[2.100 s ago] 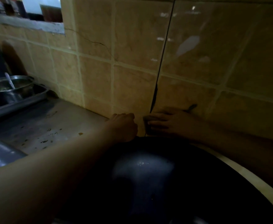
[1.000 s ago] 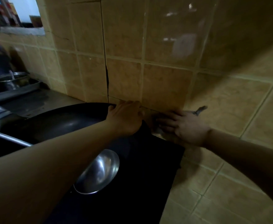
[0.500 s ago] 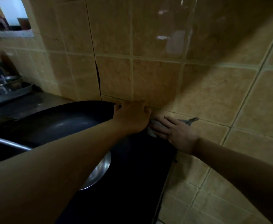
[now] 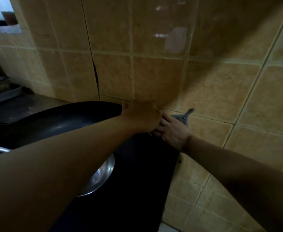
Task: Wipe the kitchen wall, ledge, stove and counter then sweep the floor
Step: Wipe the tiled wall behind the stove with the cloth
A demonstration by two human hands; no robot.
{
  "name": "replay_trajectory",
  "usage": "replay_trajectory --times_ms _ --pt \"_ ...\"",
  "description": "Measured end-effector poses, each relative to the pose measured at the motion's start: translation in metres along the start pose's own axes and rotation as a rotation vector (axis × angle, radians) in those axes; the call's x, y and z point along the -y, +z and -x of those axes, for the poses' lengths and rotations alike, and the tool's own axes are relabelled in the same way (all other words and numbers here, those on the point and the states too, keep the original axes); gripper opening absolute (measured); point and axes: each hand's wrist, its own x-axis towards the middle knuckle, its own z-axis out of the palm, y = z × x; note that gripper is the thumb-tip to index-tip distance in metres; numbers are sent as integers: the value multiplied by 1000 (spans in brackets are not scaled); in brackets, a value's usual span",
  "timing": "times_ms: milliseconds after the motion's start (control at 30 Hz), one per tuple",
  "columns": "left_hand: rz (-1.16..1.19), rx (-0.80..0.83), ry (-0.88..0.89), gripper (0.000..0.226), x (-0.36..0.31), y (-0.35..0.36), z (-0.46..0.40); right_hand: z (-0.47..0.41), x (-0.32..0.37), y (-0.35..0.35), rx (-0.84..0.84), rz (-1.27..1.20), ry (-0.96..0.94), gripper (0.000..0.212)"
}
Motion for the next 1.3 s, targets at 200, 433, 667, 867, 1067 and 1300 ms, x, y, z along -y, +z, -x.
replay_trajectory --times_ms 200,433,667,867,1067,1300 --pt "25 63 -84 34 -6 4 2 60 -10 24 -44 -42 -18 49" --pt "-1 112 -146 31 -9 1 10 80 -14 34 -82 -53 16 46" --pt "-89 36 -108 31 -25 3 11 64 -8 29 -37 -60 -7 49" --pt "-104 60 -69 29 -37 3 19 129 -19 65 -106 62 -19 48" --pt "-86 56 -36 27 -46 -7 22 110 -44 22 -240 57 150 58" --pt "-60 92 -14 37 -57 0 22 123 -4 63 -81 35 25 59"
